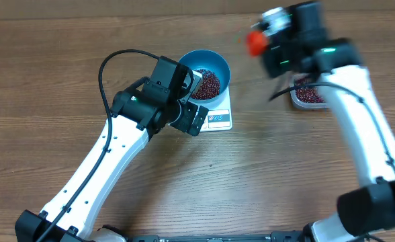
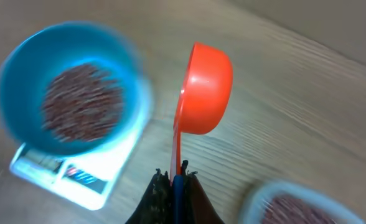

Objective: Scoop item into bowl and weigh 150g on scale
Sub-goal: 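Move the empty scoop with the right gripper back to the bean tub, then dip the scoop into the bean tub with the right gripper and fill it, then lift the filled scoop and carry it over the teal bowl, then tilt the scoop with the right gripper to pour beans into the bowl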

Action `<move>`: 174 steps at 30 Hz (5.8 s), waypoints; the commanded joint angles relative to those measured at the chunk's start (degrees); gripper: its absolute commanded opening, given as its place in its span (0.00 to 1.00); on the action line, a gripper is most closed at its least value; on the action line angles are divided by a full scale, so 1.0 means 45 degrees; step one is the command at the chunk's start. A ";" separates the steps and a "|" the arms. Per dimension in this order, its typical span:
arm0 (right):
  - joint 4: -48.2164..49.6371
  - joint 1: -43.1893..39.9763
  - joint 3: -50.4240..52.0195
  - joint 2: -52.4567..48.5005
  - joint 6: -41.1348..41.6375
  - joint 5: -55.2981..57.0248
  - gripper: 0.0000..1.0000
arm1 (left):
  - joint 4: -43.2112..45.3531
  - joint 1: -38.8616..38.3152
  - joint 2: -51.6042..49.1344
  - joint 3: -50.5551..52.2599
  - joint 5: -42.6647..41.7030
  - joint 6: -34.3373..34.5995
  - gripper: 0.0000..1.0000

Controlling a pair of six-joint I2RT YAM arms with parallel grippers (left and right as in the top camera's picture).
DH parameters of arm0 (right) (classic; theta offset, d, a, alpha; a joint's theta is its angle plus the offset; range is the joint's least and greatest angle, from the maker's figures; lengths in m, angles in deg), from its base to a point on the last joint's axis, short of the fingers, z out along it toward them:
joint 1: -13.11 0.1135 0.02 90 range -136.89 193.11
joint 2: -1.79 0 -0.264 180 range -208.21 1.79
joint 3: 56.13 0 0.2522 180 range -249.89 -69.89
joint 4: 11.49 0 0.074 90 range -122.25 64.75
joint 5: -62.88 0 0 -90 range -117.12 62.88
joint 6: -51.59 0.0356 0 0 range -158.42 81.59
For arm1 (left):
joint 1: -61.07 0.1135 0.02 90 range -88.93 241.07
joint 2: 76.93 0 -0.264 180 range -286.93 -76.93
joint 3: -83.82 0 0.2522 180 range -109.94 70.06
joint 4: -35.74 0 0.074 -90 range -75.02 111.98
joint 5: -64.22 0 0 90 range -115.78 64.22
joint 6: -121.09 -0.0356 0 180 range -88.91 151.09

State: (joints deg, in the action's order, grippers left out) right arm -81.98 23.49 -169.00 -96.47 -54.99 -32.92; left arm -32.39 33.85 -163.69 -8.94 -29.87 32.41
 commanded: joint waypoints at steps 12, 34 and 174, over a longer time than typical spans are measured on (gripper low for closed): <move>-0.1763 -0.4051 0.0267 0.0568 0.1020 0.2526 0.03 | 0.0053 0.0068 0.0282 0.0044 -0.0087 0.0083 1.00; -0.2215 -0.3963 0.1180 -0.1875 0.0049 0.2642 0.04 | 0.0053 0.0068 0.0287 0.0044 -0.0087 0.0083 1.00; -0.0073 0.1763 -0.0685 -0.1885 -0.0879 -0.3157 0.04 | 0.0053 0.0068 0.0287 0.0044 -0.0087 0.0083 1.00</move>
State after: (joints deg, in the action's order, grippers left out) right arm -82.81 31.53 -170.51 -105.12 -59.85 -51.70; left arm -32.39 33.85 -163.69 -8.94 -29.87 32.41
